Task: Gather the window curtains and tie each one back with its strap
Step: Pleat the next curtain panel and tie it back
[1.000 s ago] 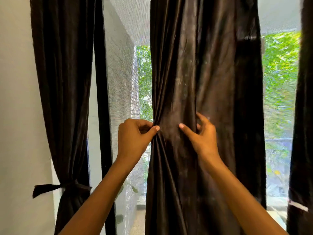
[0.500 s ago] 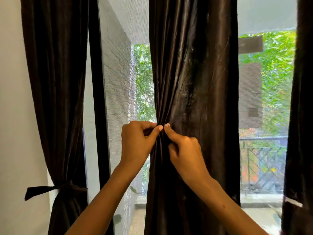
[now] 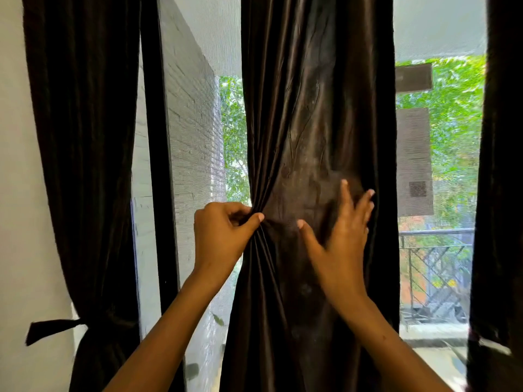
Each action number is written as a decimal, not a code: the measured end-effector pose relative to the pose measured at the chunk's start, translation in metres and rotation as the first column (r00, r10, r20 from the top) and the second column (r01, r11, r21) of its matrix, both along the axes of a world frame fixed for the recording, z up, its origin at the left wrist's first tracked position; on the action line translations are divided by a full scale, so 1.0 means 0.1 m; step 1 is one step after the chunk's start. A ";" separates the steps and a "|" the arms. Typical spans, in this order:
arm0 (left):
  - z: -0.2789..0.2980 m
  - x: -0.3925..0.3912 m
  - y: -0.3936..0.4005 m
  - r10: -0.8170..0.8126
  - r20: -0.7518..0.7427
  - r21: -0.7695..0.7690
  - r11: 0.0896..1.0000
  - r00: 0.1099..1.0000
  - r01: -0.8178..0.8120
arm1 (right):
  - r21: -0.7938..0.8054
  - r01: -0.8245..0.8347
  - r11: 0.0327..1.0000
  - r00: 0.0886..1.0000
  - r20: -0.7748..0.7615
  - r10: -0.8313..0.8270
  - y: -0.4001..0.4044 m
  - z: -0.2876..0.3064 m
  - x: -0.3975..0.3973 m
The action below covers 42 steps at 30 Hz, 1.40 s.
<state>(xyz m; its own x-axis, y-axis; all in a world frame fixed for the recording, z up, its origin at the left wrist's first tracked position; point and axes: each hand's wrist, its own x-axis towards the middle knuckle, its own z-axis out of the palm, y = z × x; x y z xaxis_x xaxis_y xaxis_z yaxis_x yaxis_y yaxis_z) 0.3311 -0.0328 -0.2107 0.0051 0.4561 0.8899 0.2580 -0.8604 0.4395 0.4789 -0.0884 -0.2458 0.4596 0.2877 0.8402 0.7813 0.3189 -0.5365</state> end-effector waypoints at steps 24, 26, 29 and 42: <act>0.00 0.08 -0.14 -0.049 -0.044 0.007 0.999 0.998 0.049 | -0.371 -0.203 0.906 0.876 0.344 0.338 -0.03 0.08 -0.15; 0.02 0.08 -0.11 -0.014 -0.020 -0.001 1.000 1.000 0.014 | -0.330 -0.339 0.881 0.868 0.251 0.428 0.02 0.08 -0.10; 0.03 0.09 -0.06 0.009 -0.009 -0.021 1.000 1.000 -0.009 | -0.073 -0.357 0.931 0.930 0.064 0.362 0.12 0.06 0.05; -0.02 0.13 -0.09 0.028 -0.052 0.040 0.999 0.998 -0.026 | 0.168 -0.054 0.984 0.995 0.095 0.039 0.00 -0.03 0.02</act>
